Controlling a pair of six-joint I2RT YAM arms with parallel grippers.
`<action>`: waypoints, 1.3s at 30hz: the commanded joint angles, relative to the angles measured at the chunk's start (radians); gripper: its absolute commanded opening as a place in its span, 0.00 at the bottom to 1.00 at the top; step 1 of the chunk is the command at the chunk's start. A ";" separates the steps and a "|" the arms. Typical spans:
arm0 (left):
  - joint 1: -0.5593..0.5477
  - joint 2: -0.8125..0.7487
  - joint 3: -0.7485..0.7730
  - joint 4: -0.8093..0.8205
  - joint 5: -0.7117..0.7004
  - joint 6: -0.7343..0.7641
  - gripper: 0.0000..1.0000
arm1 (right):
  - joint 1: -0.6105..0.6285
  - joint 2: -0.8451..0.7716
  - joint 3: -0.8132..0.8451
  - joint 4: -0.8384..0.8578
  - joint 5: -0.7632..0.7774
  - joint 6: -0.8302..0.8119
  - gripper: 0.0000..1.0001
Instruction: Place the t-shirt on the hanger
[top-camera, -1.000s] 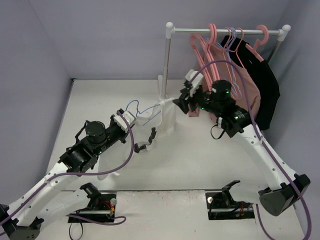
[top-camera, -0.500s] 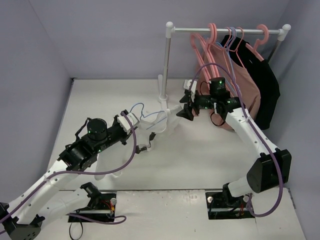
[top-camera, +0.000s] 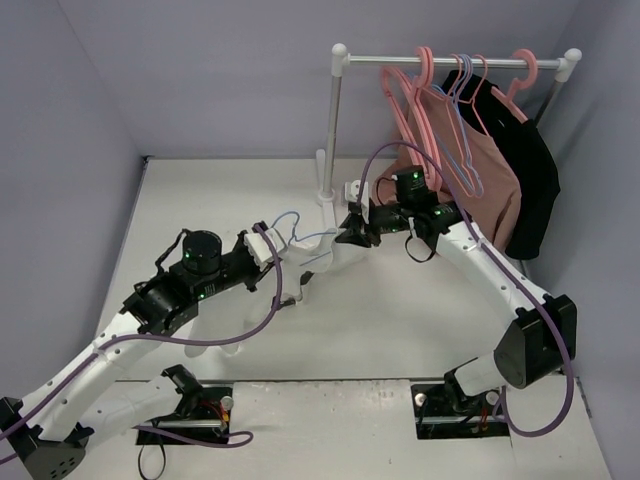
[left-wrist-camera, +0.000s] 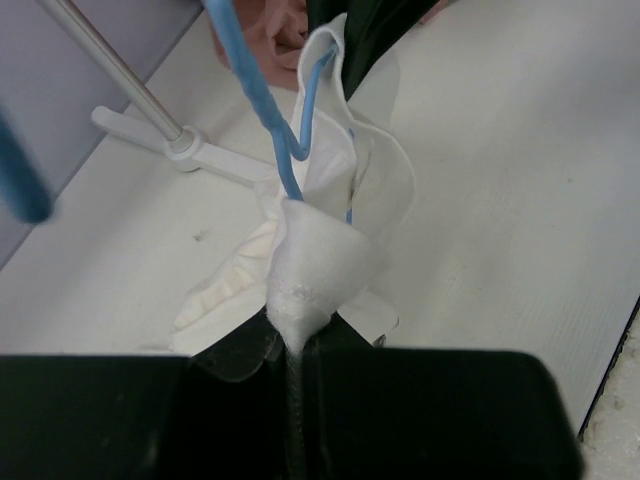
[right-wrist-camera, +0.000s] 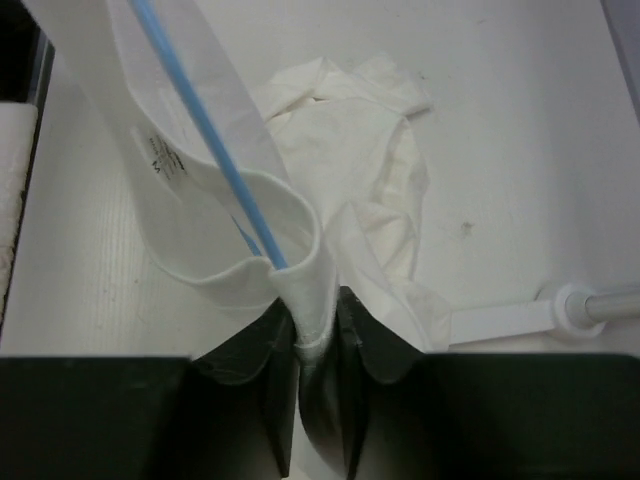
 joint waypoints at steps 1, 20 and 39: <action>0.007 0.013 0.089 0.030 0.047 0.038 0.00 | 0.017 0.010 0.018 0.033 -0.030 0.006 0.03; 0.014 0.126 0.187 -0.011 0.155 0.086 0.00 | 0.074 -0.125 -0.013 0.037 -0.038 0.044 0.10; 0.026 0.075 0.211 -0.103 -0.028 0.108 0.09 | 0.033 -0.127 0.016 0.037 0.008 0.104 0.00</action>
